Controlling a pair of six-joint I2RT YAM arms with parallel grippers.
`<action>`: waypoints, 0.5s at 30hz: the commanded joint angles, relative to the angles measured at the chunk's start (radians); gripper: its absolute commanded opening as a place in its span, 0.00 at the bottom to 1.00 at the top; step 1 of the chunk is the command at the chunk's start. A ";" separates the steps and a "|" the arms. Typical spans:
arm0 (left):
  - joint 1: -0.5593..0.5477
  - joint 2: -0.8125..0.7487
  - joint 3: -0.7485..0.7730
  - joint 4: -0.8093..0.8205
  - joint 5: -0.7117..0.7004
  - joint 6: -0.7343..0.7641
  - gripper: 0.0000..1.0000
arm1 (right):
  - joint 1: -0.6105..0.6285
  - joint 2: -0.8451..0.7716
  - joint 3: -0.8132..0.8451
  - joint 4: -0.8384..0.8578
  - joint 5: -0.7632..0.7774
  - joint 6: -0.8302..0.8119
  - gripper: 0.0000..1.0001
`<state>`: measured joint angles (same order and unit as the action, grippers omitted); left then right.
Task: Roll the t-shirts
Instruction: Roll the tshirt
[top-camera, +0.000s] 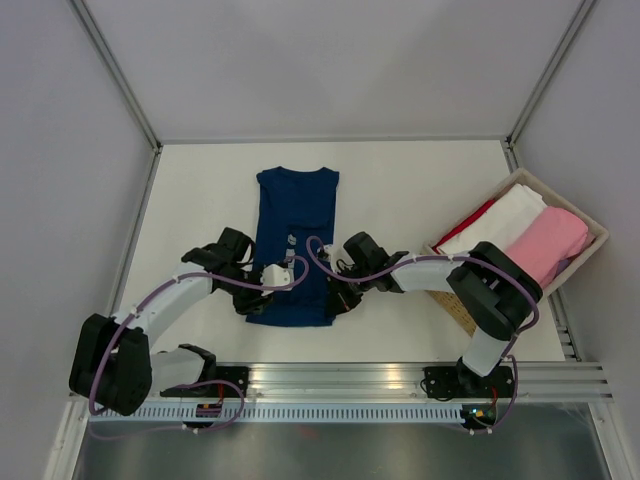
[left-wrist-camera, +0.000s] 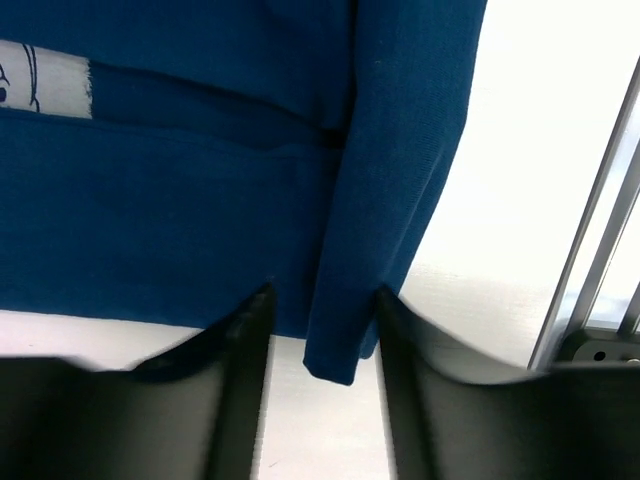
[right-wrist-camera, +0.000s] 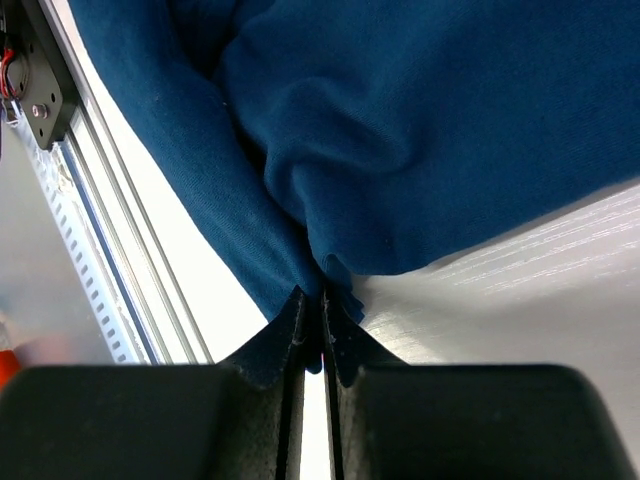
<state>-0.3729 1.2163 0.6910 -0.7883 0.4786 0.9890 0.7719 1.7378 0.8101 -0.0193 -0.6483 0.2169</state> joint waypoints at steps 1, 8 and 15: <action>-0.004 -0.014 0.008 0.027 0.058 0.036 0.45 | -0.002 -0.030 -0.006 0.010 0.024 0.006 0.14; 0.028 0.048 -0.002 0.046 0.069 0.011 0.02 | -0.002 -0.107 -0.055 0.012 0.068 -0.011 0.39; 0.051 0.043 -0.002 0.052 0.107 -0.016 0.02 | 0.033 -0.323 -0.147 0.076 0.130 -0.024 0.59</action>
<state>-0.3264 1.2617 0.6903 -0.7609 0.5266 0.9848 0.7773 1.4914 0.6880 -0.0128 -0.5682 0.2062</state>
